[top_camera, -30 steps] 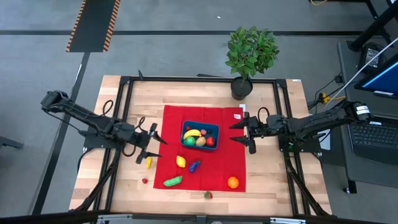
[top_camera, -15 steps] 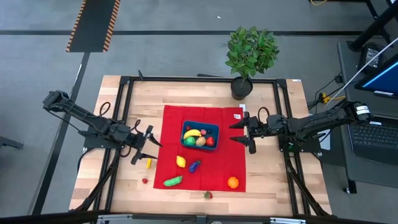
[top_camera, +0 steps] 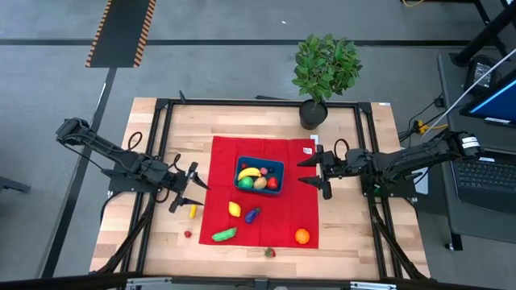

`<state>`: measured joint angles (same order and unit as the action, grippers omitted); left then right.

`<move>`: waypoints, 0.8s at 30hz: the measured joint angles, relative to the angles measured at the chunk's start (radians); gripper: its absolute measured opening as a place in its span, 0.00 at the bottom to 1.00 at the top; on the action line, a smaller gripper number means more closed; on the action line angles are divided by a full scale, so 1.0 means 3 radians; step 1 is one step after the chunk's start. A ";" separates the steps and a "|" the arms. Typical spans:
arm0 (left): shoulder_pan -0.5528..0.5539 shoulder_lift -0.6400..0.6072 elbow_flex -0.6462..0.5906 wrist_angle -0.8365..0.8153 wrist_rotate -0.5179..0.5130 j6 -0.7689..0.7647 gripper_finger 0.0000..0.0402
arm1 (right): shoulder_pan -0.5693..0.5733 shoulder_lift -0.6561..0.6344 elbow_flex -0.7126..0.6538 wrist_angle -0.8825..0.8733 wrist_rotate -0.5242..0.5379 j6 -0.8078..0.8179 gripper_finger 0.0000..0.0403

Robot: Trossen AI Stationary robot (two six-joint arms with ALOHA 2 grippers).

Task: Pick and placing Produce into tupperware
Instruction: Put the yellow corn into the blue bin

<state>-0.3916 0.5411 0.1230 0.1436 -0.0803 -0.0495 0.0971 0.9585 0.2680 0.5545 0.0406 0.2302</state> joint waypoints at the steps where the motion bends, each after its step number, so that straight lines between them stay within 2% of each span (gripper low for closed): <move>1: 0.0000 0.0000 0.0000 0.0001 -0.0001 -0.0001 0.65 | 0.0000 0.0000 0.0000 0.0000 0.0000 0.0000 0.66; 4: 0.0001 0.0001 0.0000 0.0055 -0.0074 0.0056 0.65 | 0.0000 0.0000 0.0000 -0.0011 0.0000 0.0001 0.66; 8: 0.0001 0.0000 0.0004 0.0019 -0.0309 -0.0363 0.65 | 0.0000 0.0000 0.0000 -0.0061 0.0001 0.0001 0.66; 11: 0.0001 0.0006 0.0065 -0.0361 -0.0508 -0.0454 0.65 | 0.0000 0.0000 0.0000 -0.0100 0.0001 0.0002 0.66; 15: 0.0003 0.0056 0.0306 -0.1074 -0.0906 -0.0828 0.65 | 0.0000 0.0000 0.0000 -0.0197 0.0001 0.0043 0.66; 24: -0.0106 0.0488 0.0882 -0.2237 -0.0971 -0.1707 0.65 | 0.0000 0.0099 0.0000 -0.0315 0.0002 0.0099 0.66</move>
<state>-0.4232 0.6874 0.3876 -0.5275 -0.3716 -0.5616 0.0970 0.9880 0.2680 0.4601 0.0413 0.2600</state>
